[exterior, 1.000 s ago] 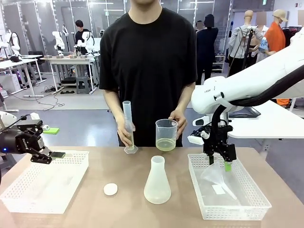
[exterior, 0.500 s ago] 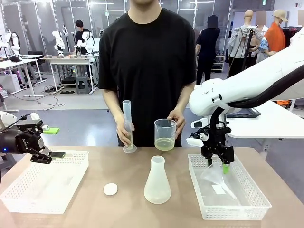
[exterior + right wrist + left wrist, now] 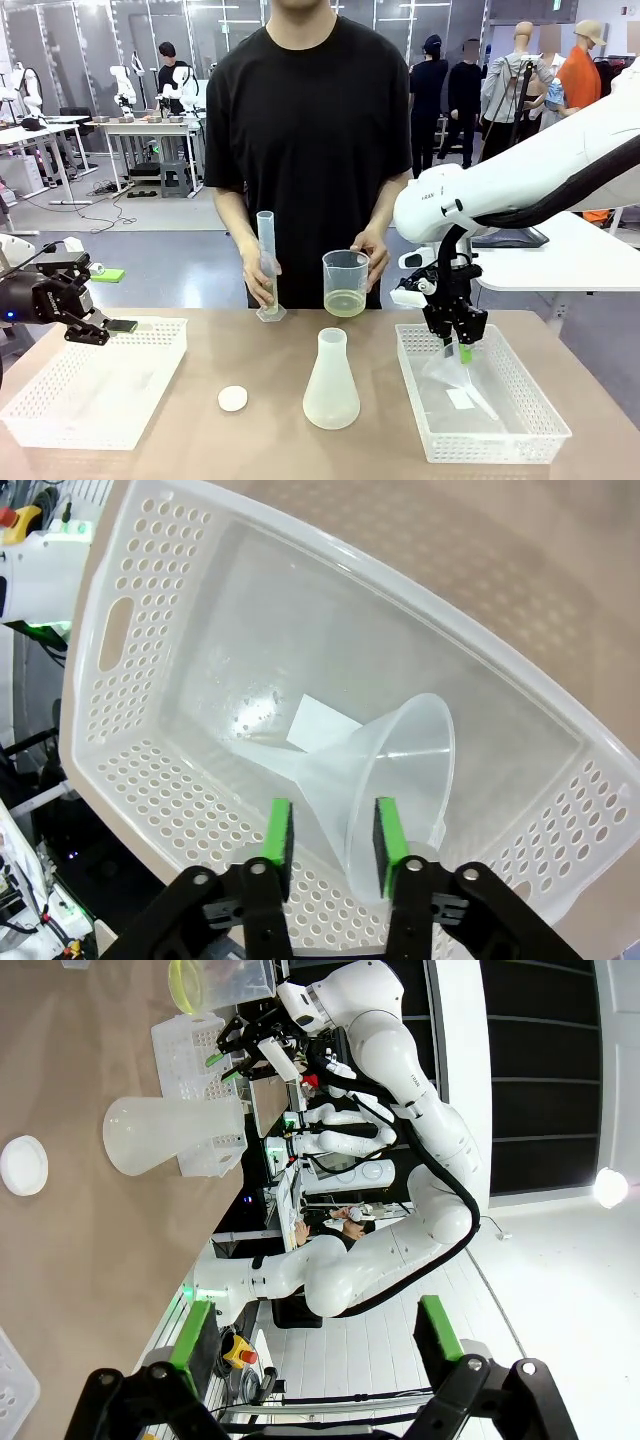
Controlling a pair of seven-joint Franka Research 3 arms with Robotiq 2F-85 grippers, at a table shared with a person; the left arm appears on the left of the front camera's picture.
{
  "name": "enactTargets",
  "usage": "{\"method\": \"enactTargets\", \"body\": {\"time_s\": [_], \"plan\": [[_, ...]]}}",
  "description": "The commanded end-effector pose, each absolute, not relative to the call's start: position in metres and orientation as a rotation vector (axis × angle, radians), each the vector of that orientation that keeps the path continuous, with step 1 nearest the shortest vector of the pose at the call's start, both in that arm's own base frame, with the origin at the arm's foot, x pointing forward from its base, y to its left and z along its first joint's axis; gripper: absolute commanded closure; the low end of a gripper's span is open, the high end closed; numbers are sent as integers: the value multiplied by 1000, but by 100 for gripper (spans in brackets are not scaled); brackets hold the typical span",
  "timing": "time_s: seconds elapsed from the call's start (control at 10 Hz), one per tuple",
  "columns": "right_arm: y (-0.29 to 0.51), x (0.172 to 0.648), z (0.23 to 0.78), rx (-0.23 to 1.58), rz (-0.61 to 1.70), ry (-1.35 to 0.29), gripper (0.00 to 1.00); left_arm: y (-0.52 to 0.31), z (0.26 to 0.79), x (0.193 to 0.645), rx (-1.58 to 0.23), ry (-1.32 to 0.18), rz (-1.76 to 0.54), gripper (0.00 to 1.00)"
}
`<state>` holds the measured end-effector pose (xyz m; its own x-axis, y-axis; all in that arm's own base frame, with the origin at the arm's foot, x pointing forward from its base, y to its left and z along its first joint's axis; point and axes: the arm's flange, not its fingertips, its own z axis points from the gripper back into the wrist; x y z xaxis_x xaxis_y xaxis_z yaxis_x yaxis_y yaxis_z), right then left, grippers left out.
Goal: Prepare the solutions needed for the experiment.
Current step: Pick up the Plastic Funnel and insert it into the Big flask.
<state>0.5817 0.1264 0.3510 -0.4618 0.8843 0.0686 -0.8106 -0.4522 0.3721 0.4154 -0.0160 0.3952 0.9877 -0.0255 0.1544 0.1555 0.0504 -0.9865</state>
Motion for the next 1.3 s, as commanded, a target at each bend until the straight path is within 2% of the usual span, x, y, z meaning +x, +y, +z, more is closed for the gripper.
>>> {"method": "enactTargets", "body": {"time_s": [0.0, 0.1, 0.2, 0.7, 0.9, 1.2], "plan": [[129, 591, 353, 315, 2063, 394, 80, -16, 397, 415, -1516, -100, -134, 0], [129, 591, 354, 318, 2060, 402, 88, -16, 397, 415, -1516, -100, -134, 0], [130, 592, 353, 319, 2059, 409, 100, -16, 397, 415, -1516, -100, -134, 0], [131, 588, 357, 360, 1992, 437, 100, -16, 397, 415, -1516, -100, -134, 0], [131, 572, 380, 301, 1857, 425, 100, -16, 397, 415, -1516, -100, -134, 0], [135, 539, 425, 172, 1781, 353, 100, -16, 397, 415, -1516, -100, -134, 0]]}}
